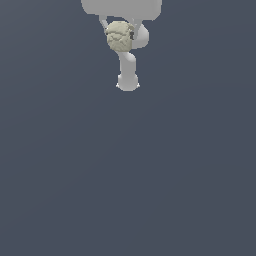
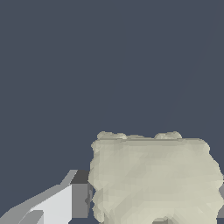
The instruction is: Pick up the object and move it to a goal position.
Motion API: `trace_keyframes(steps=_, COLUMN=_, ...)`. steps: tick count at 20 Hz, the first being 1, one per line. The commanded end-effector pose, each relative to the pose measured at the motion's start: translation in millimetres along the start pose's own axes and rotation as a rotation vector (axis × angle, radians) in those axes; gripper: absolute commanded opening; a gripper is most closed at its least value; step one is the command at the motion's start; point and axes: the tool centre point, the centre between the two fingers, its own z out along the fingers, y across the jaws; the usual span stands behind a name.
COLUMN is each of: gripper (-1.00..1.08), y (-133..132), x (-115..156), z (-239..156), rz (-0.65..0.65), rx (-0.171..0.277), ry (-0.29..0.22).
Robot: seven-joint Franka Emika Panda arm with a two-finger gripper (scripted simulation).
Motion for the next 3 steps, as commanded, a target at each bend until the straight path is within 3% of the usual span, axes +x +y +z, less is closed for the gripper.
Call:
trace_keyframes(steps=1, gripper=-1.0, y=1.6, x=-1.5, z=-4.8, rz=0.0, rx=-0.001, ry=-0.001)
trace_keyframes(steps=3, gripper=-1.0, y=1.9, x=-1.8, z=-5.9, rz=0.0, rx=-0.001, ry=-0.001)
